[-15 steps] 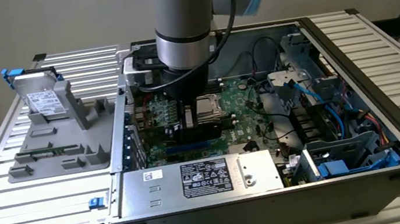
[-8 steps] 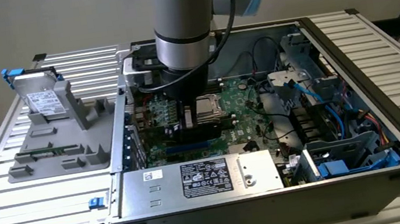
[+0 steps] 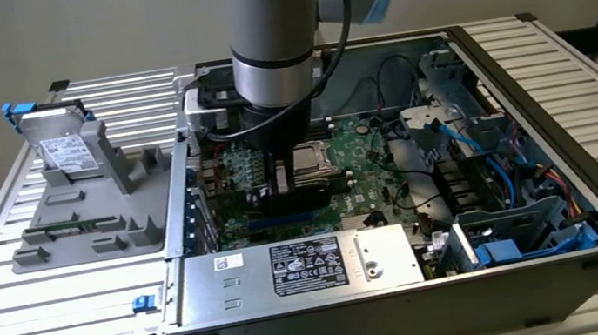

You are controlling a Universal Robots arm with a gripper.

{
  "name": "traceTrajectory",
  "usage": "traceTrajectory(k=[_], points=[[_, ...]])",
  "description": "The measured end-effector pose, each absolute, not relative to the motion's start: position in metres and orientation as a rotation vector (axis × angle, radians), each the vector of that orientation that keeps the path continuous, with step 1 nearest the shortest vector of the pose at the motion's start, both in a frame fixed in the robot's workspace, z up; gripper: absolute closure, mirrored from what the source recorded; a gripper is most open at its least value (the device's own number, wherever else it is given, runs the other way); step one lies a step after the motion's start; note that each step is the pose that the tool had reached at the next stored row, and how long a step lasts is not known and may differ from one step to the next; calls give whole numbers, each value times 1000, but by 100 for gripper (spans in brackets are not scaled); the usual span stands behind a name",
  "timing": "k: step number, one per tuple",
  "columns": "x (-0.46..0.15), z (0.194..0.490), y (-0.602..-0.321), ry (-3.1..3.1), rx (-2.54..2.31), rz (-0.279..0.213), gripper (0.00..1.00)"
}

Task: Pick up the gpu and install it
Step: 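Insert the gpu into the slot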

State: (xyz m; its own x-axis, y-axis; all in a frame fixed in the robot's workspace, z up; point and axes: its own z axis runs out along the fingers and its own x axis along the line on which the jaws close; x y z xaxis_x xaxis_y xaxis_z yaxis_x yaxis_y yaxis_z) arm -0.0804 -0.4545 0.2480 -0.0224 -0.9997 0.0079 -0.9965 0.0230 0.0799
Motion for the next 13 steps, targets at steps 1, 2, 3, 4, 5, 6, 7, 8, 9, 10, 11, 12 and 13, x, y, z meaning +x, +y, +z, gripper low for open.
traceTrajectory(k=[1, 2, 3, 4, 5, 6, 7, 8, 9, 10, 11, 12, 13], points=[[-80, 248, -455, -2202, 2152, -80, 71], [-81, 248, -455, -2202, 2152, -80, 71], [-81, 248, -455, -2202, 2152, -80, 71], [-81, 248, -455, -2202, 2152, -80, 71], [-81, 248, -455, -2202, 2152, -80, 71], [-81, 247, -455, -2202, 2152, -80, 71], [-81, 247, -455, -2202, 2152, -80, 71], [-81, 247, -455, -2202, 2152, -80, 71], [-81, 247, -455, -2202, 2152, -80, 71], [-81, 246, -455, -2202, 2152, -80, 71], [-81, 246, -455, -2202, 2152, -80, 71], [-81, 246, -455, -2202, 2152, -80, 71], [-81, 245, -455, -2202, 2152, -80, 71]])
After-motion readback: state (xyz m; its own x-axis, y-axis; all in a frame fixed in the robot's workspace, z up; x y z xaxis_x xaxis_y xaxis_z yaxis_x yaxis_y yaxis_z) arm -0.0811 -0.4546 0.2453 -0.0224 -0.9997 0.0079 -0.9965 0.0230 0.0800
